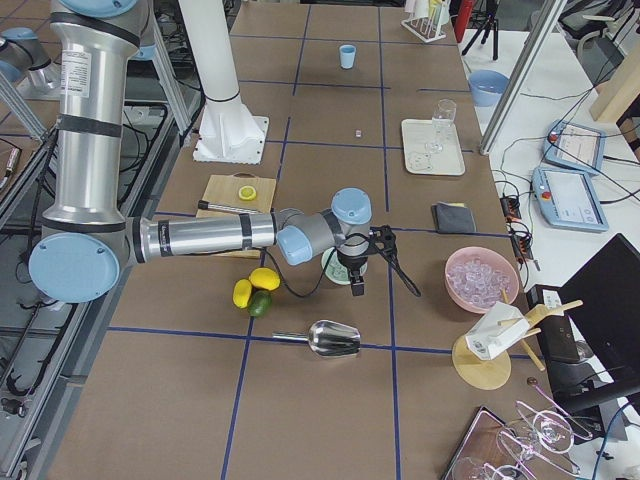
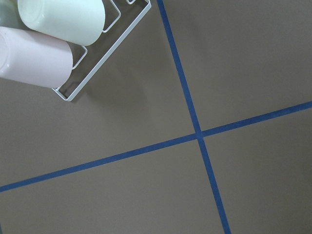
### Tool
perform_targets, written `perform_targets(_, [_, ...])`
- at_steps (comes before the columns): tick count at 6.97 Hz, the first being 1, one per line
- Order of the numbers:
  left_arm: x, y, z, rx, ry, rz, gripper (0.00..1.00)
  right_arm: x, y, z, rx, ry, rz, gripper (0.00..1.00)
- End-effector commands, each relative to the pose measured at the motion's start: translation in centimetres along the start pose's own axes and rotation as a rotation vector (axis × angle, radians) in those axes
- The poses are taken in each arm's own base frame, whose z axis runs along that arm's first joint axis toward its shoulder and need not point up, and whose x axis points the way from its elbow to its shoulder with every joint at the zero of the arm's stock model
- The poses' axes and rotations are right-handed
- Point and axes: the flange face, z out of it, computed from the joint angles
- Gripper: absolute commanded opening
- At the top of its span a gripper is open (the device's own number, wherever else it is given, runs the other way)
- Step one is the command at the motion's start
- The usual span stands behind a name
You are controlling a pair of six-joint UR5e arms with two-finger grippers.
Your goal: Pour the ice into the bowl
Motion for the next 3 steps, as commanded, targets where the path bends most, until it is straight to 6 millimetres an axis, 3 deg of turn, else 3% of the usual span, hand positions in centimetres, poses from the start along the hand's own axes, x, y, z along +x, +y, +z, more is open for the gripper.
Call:
perform_targets(1, [-1.0, 0.5, -0.2, 0.0, -0.002, -0.021, 1.0, 3.9, 1.5, -7.0, -0.071, 0.036, -0.012, 1.0])
perform_targets(2, [-1.2, 0.6, 0.2, -0.007, -0.001, -0.027, 1.0, 6.8, 3.2, -7.8, -0.092, 0.019, 0.021, 1.0])
perform_targets(3, [-1.8, 0.9, 0.9, -0.02, 0.003, -0.038, 1.0, 9.1, 5.5, -7.3, -0.096, -0.039, 0.09, 1.0])
